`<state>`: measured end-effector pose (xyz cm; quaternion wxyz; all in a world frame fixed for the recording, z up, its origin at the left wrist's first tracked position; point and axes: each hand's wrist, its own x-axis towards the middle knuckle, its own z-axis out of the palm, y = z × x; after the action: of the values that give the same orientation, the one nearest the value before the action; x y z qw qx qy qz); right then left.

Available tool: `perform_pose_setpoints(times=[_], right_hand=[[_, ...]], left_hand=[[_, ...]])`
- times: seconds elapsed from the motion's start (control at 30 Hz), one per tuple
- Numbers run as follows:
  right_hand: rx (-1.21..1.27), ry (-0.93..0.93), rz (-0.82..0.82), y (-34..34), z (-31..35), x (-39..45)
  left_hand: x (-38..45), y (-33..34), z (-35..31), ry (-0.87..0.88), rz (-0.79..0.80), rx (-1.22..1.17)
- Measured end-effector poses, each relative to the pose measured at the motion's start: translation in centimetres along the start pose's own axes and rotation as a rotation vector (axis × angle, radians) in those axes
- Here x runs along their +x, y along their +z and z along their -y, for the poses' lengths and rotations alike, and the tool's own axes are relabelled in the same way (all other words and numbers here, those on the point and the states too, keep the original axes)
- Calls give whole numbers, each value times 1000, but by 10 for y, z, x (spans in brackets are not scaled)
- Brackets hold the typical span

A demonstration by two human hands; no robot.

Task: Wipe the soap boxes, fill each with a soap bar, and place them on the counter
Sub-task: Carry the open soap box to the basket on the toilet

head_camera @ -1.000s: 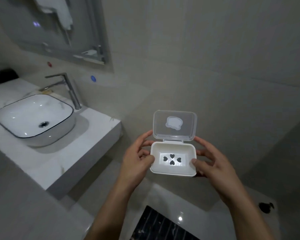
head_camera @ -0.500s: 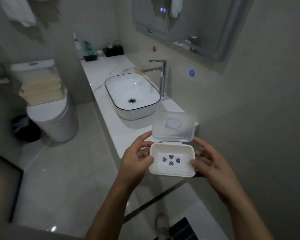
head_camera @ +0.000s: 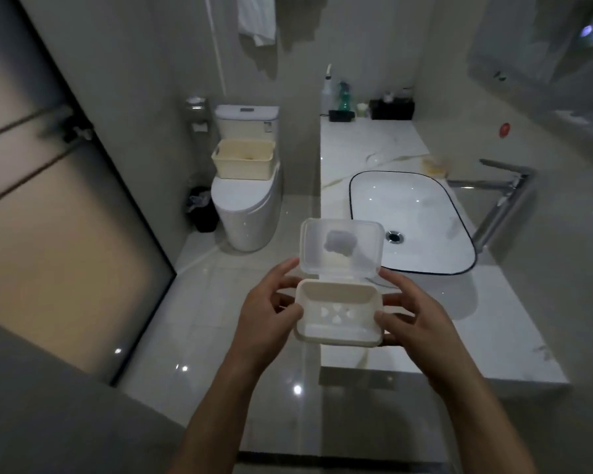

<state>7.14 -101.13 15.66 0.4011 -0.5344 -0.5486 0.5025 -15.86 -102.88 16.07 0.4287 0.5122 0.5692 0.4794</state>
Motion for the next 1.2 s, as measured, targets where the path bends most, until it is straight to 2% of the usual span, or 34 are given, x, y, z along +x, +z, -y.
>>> perform_pose_setpoints(times=[0.2,0.33,0.53,0.9,1.2], right_hand=[[-40,2,156,22,7,73],[-31,-7,182,35,10,109],[14,10,137,62,8,157],[28,10,-83,133,37,256],[-2,-10,-39,191,51,333]], left_hand=[[40,-19,11,-46,-143,26],[70,-31,14,-54,-160,39],[127,-55,27,-37,-137,58],[280,-128,40,-5,54,62],[355,-183,65,-29,47,39]])
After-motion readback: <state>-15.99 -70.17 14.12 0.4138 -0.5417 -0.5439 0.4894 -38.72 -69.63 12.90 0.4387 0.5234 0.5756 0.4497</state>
